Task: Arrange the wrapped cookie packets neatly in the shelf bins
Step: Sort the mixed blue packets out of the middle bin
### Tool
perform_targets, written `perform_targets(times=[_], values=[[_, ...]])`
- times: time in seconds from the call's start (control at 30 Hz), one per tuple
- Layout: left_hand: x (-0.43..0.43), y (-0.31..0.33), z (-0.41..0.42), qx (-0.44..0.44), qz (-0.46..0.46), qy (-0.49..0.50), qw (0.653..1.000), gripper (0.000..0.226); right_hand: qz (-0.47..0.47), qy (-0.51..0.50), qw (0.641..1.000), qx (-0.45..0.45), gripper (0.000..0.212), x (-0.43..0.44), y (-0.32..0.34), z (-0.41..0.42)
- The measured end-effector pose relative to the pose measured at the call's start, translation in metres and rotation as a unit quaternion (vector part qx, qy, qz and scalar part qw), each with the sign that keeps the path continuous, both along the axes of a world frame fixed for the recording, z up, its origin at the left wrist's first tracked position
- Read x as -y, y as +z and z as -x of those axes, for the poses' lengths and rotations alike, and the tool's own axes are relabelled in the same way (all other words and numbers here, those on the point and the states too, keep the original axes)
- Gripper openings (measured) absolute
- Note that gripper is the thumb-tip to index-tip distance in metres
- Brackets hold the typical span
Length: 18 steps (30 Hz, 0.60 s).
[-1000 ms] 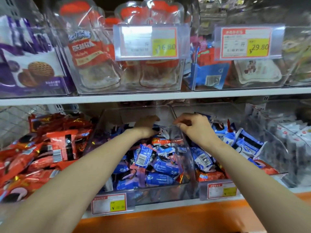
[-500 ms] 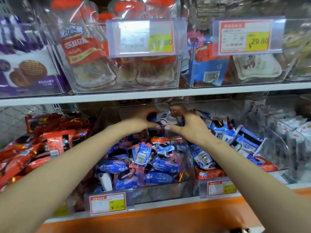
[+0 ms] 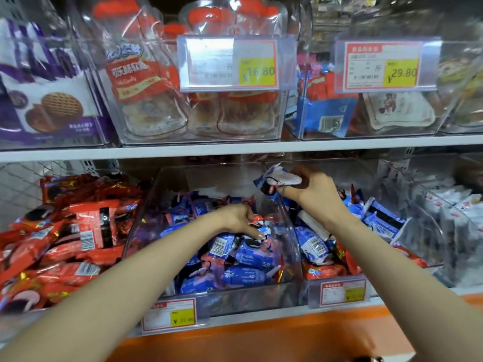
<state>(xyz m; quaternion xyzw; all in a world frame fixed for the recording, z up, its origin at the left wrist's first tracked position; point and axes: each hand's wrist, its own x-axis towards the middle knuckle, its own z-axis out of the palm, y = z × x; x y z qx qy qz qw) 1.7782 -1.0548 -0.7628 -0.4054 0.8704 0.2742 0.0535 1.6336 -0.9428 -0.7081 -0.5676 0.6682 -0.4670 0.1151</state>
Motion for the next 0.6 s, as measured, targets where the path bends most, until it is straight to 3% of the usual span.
perform_targets(times=[0.1,0.23,0.3,0.4,0.5,0.6], values=[[0.003,0.002,0.002,-0.03,-0.032,0.015,0.999,0.031,0.002,0.008,1.0,0.024,0.017,0.0,0.001,0.001],[0.0,0.003,-0.006,-0.075,0.056,0.056,0.994,0.026,0.01,-0.001,0.995,0.097,0.028,-0.002,0.004,0.01],[-0.005,0.013,-0.012,-0.17,0.051,0.11,0.978,0.03,0.009,-0.021,0.991,0.132,0.029,-0.004,0.005,0.018],[-0.013,0.032,-0.012,-0.343,-0.005,0.165,0.925,0.03,-0.002,-0.062,0.99,0.128,0.016,-0.01,0.006,0.038],[-0.02,0.044,0.005,-0.433,-0.002,0.127,0.892,0.043,0.003,-0.11,0.99,0.086,0.015,-0.023,0.009,0.058],[-0.033,0.053,0.034,-0.445,0.031,0.062,0.893,0.038,0.0,-0.134,0.989,0.066,0.021,-0.039,0.012,0.072]])
